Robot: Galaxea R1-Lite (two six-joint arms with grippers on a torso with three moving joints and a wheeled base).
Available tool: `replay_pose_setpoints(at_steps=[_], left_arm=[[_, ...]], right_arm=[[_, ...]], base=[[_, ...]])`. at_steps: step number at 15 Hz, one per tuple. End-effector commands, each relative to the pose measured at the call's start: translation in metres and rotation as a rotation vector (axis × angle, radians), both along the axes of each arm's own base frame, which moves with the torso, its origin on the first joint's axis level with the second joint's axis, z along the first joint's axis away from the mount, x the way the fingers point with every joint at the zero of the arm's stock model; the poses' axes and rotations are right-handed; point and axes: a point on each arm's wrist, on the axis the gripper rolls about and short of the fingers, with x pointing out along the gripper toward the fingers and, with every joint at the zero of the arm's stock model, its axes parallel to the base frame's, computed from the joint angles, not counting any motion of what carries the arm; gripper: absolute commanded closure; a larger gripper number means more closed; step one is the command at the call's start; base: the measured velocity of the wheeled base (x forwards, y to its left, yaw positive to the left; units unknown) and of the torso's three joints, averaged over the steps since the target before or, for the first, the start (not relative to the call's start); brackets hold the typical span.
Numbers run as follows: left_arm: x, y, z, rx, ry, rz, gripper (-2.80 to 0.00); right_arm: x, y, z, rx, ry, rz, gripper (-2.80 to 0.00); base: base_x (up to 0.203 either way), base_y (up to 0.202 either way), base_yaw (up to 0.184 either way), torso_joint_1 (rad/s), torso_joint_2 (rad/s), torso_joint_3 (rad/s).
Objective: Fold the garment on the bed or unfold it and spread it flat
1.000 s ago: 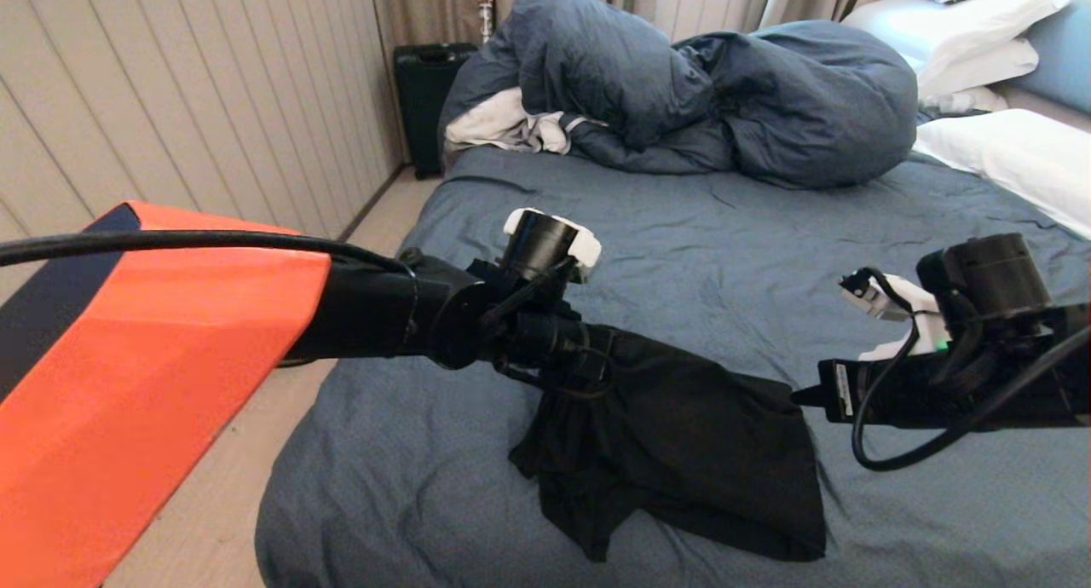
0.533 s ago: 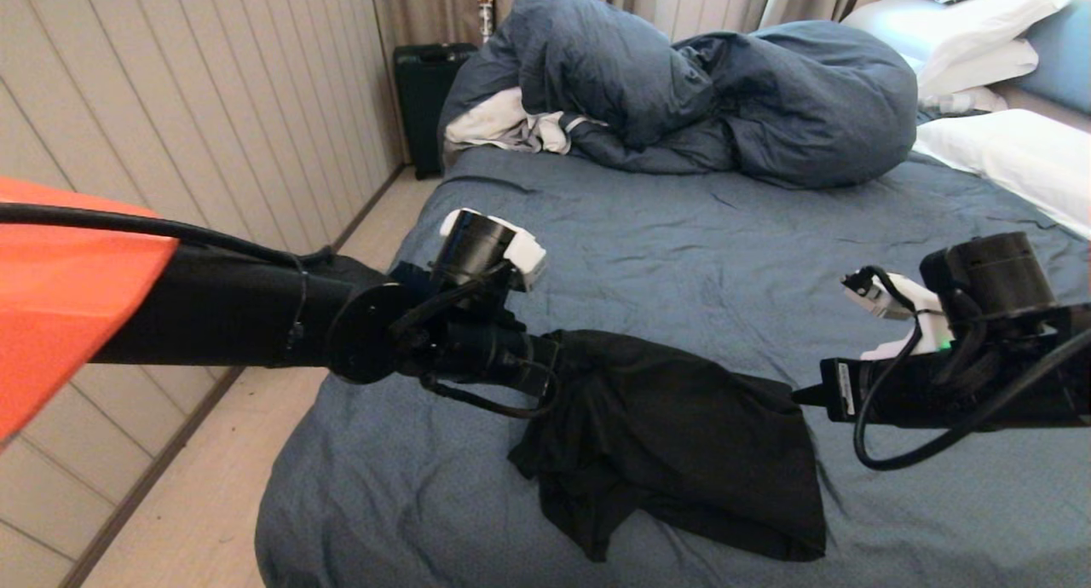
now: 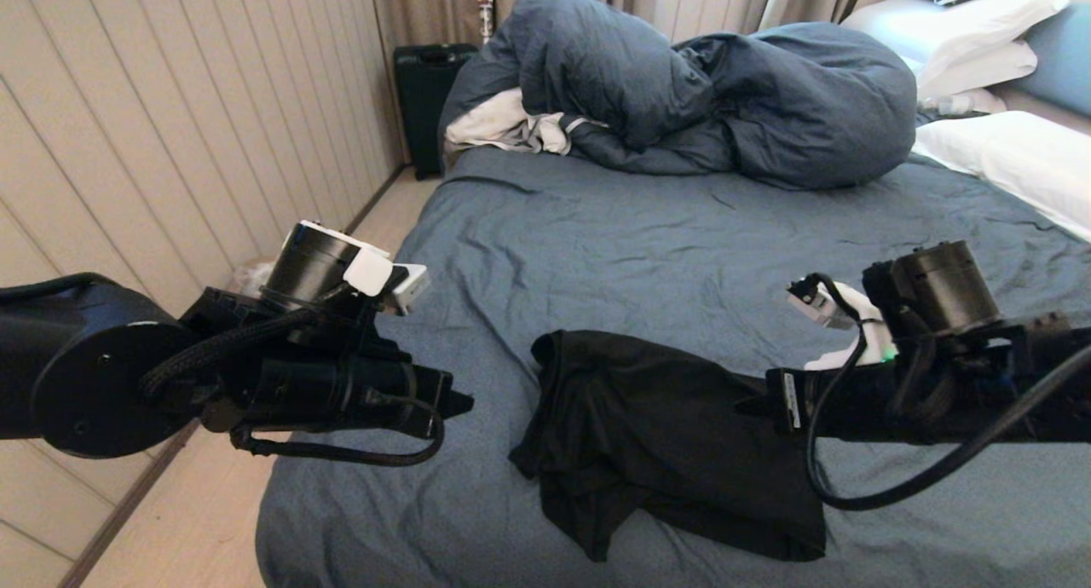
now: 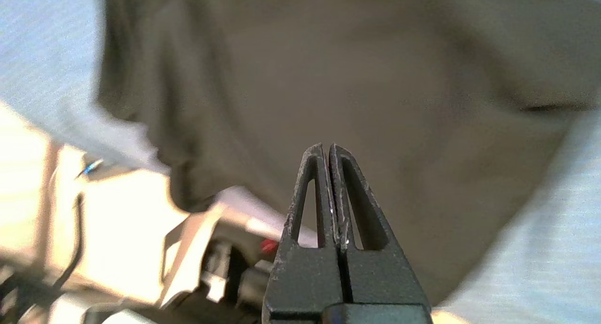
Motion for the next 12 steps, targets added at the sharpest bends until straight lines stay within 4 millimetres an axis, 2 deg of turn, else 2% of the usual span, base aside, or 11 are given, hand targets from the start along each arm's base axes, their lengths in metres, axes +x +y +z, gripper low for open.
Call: replay_pose_setpoints(at_steps=[1,4,7,9,12], left_arm=[[-0.002,-0.018,-0.002,-0.029,0.011,-0.053,0.00],[0.009,-0.069,-0.028,-0.028,0.029,-0.134,0.00],[0.014,-0.116,-0.056,0.035,-0.012,-0.125,0.00],[0.021,-0.132,-0.063,0.019,-0.063,-0.106,0.00],[0.028,-0.139,-0.089,0.061,-0.032,-0.100,0.00]], right_arm=[[0.006,0.014,-0.009,0.006,0.040,0.011,0.00],[0.019,0.019,-0.021,-0.025,0.044,-0.045,0.00],[0.032,0.015,-0.026,-0.019,0.027,-0.123,0.00],[0.041,0.012,-0.036,-0.022,0.038,-0.152,0.00],[0.047,0.013,-0.056,-0.061,0.083,-0.158,0.00]], base=[[0.000,0.000,0.000,0.000,0.00,0.000],[0.000,0.000,0.000,0.000,0.00,0.000],[0.000,0.000,0.000,0.000,0.00,0.000],[0.000,0.000,0.000,0.000,0.00,0.000],[0.000,0.000,0.000,0.000,0.00,0.000]])
